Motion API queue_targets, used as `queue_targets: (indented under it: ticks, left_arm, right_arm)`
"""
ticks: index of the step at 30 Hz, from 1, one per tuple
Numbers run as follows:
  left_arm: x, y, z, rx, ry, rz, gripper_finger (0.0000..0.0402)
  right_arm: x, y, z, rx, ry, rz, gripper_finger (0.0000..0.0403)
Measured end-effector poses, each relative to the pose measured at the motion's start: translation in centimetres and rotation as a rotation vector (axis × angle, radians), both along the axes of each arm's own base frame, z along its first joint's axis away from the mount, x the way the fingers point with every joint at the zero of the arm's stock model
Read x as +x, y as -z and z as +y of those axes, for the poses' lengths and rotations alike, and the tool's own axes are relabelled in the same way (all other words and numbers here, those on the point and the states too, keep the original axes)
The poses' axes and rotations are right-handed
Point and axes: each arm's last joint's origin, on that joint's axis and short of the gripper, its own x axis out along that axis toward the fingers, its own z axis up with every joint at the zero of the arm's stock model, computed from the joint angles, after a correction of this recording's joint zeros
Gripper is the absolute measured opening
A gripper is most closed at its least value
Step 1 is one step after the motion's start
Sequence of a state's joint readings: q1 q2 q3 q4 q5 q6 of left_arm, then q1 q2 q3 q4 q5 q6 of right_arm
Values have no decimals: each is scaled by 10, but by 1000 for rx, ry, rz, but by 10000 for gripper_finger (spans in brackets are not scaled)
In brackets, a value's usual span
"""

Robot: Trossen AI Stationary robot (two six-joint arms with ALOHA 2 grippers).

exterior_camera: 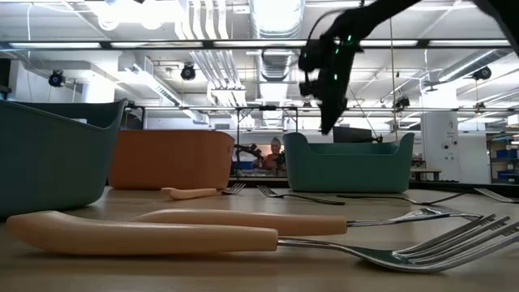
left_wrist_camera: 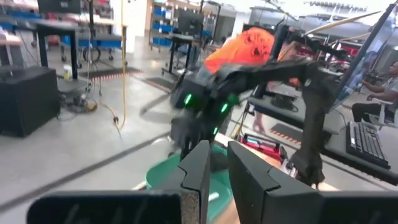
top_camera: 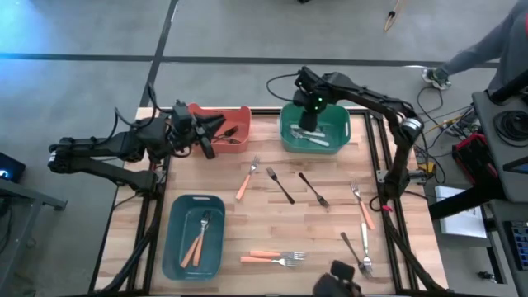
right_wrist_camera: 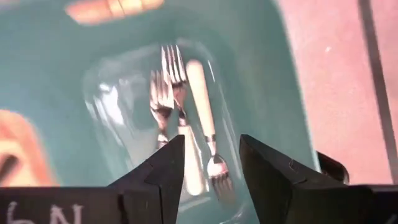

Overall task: Sort silverware by color (type)
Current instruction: Put the orange fork into the blue-green bin

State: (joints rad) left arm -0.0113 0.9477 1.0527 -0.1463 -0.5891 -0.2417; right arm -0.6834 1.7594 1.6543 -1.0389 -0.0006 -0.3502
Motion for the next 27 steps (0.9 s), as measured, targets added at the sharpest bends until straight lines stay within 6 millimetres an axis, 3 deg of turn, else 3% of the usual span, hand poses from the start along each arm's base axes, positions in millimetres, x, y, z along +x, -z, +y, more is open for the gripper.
queue_targets:
  ticks: [7,16,21,27]
  left_arm:
    - [3,14,-2,-135,60,67,40]
    - [24,46,-7,-355,160,241,40]
    - [42,67,-10,-453,226,347,40]
    - [63,88,-13,-574,255,419,40]
  right_arm:
    - [-7,-57,48,20,221,-220,134]
    - [-22,-109,118,142,376,-463,108]
    - [-31,-125,151,179,326,-524,92]
    - [-40,-124,176,192,246,-527,71]
